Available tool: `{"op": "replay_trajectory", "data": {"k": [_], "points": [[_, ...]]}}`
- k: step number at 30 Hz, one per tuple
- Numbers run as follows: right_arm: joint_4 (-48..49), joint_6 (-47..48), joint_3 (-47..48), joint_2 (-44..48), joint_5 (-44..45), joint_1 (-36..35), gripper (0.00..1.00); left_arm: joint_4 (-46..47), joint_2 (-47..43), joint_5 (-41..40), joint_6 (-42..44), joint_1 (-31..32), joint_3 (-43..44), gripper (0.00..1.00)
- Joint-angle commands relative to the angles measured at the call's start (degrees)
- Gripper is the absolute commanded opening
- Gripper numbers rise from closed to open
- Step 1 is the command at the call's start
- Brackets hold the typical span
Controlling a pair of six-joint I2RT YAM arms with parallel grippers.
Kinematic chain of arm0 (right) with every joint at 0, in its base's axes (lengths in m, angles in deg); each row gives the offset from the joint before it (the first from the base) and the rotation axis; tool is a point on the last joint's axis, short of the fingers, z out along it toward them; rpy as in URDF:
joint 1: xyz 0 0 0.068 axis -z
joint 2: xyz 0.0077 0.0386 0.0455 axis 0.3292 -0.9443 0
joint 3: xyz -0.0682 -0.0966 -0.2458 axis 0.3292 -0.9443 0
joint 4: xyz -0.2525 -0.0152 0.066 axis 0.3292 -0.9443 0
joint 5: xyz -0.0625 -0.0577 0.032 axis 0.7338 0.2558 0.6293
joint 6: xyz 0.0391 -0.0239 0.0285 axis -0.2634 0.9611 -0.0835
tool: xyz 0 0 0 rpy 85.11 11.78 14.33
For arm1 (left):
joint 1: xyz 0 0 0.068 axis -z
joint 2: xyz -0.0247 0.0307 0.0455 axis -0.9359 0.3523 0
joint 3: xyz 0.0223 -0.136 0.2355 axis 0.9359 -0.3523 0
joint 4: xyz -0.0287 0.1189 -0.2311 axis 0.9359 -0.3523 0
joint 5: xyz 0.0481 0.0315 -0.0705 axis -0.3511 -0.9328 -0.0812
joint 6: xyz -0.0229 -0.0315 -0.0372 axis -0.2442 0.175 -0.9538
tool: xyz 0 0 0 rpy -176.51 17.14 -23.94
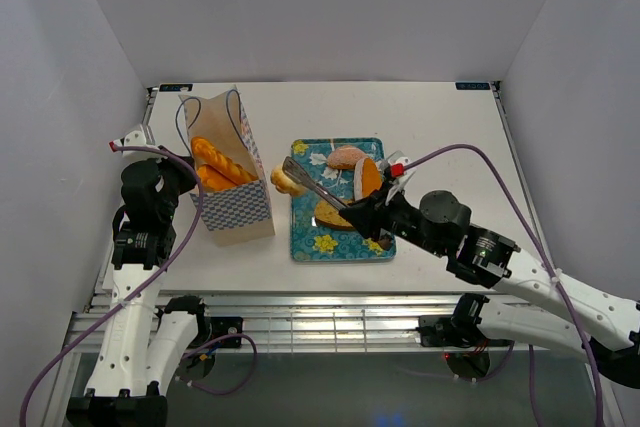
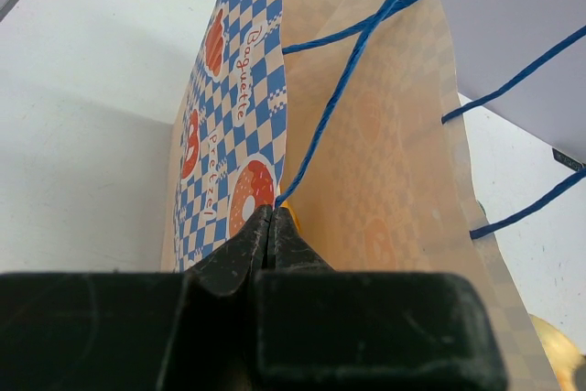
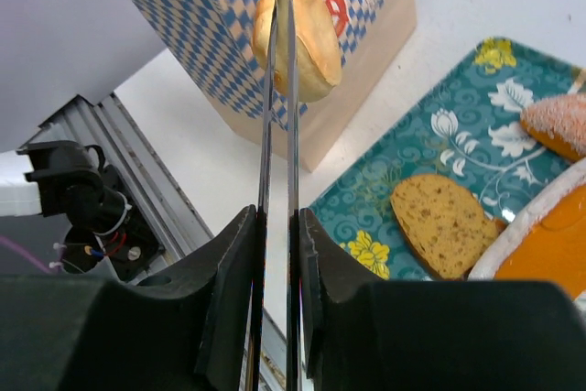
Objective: Place the fake bread into the paper bag
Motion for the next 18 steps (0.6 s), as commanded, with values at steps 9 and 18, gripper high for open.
{"op": "replay_trajectory", "data": {"k": [9,18], "points": [[4.67,12.91,9.45,4.22,-14.72,0.15,0.08,-0.43,-0.95,0.01,0.38,0.15,-0.02,0.09],[8.18,15.29,14.64,-2.54,-18.42,0.15,0.08,-0.51,-0.78,-0.16,0.38,0.15,-0.11,0.09]]}}
